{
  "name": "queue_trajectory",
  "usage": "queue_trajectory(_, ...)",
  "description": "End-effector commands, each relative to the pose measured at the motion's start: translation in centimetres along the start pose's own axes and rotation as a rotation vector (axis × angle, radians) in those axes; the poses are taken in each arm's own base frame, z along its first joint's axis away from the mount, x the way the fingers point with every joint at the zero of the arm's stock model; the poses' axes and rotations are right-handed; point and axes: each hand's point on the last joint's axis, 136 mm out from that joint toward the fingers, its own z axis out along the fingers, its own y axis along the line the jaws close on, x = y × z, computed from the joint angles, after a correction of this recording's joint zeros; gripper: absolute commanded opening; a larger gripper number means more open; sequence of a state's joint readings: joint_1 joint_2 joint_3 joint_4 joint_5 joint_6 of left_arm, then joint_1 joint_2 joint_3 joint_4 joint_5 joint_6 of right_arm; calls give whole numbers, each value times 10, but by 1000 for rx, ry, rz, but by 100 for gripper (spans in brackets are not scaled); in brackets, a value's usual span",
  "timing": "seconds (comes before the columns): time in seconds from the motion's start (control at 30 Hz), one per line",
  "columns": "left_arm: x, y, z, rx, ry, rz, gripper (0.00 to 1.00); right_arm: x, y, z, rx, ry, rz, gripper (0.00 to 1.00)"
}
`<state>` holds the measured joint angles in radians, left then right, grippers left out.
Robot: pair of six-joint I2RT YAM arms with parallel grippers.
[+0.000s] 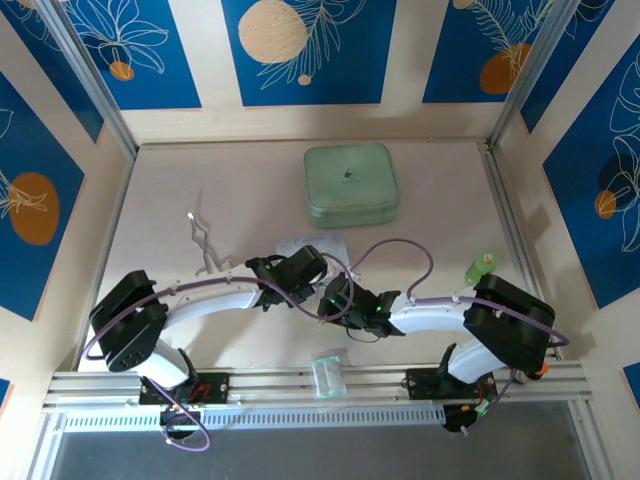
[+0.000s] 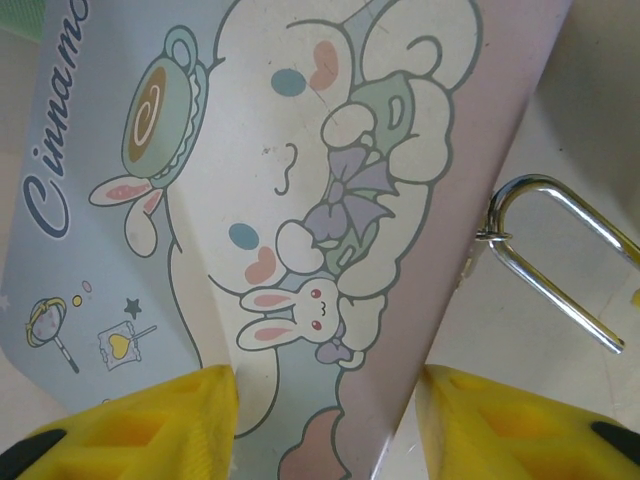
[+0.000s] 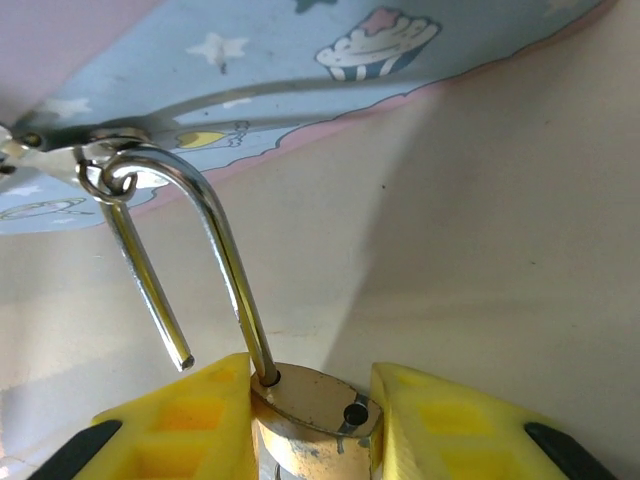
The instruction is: Unlock a padlock with a key
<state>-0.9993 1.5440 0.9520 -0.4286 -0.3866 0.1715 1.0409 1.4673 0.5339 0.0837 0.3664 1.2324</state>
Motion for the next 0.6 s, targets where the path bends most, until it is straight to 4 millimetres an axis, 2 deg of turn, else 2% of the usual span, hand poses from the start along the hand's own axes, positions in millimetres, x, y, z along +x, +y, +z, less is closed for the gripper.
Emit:
queue_trajectory(0.0, 44, -34, 10, 129, 167, 39, 49, 16, -51, 13, 147, 47, 50, 28)
queue_trajectory(0.47, 40, -40, 6, 170, 175, 33, 49, 9, -44, 11, 99, 30, 106, 27)
queue_trajectory(0.57, 41, -40, 6, 165, 175, 33, 49, 10, -49, 12, 124, 39, 111, 27)
